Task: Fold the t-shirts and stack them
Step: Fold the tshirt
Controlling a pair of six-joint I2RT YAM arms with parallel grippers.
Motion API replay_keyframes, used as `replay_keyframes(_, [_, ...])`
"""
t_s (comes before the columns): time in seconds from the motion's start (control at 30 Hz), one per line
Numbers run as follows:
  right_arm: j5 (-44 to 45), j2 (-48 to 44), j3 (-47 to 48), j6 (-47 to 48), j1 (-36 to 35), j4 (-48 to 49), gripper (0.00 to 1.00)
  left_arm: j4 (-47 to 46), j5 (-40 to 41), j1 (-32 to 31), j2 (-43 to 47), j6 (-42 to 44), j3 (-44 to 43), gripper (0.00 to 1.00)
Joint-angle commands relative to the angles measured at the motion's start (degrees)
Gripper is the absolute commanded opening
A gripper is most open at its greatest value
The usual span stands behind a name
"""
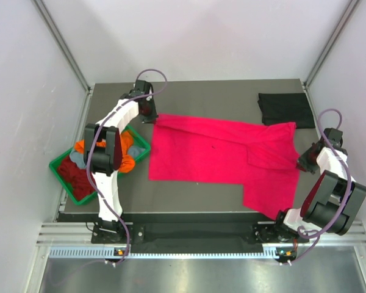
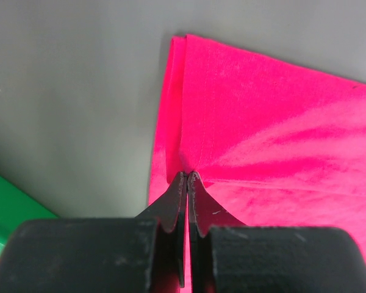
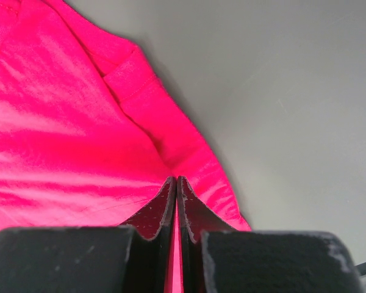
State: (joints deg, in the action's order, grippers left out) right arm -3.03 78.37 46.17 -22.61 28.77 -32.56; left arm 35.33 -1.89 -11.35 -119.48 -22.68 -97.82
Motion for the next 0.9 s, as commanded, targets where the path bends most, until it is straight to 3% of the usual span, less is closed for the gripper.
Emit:
replay_keyframes(0.0, [0.6, -1.7, 2.3, 0.2, 1.1, 0.6, 0.0, 1.9, 1.1, -0.1, 2.3, 1.4, 0.7, 0.0])
replay_keyframes(0.2, [0.1, -1.1, 2.3, 0.5, 1.1, 0.6, 0.0, 1.5, 1.0, -0.3, 1.2, 1.8, 3.3, 0.0])
replay_keyframes(0.33, [0.1, -1.2, 2.2, 0.6, 1.1, 0.7, 0.0, 1.9, 1.2, -0.5, 0.5, 2.5, 4.0, 0.06])
replay_keyframes(0.47, [-0.7, -1.4, 1.9, 1.0, 1.1, 0.7, 0.0, 2.4, 1.4, -0.5, 0.4, 3.2, 4.0, 0.2])
replay_keyframes(0.6, [-0.6, -1.3, 2.0, 0.9, 1.1, 0.5, 0.0, 5.4, 6.5, -0.4, -0.7, 4.9, -0.9, 0.3])
replay_keyframes(0.7, [-0.2, -1.6, 2.3, 0.8, 1.1, -0.1, 0.0, 5.7, 5.6, -0.4, -1.3, 6.5, -4.9, 0.33])
replay_keyframes(0.87, [1.3, -1.7, 3.0, 0.2, 1.1, -2.2, 0.18, 3.8, -0.9, -0.4, -3.8, 7.7, -9.6, 0.33])
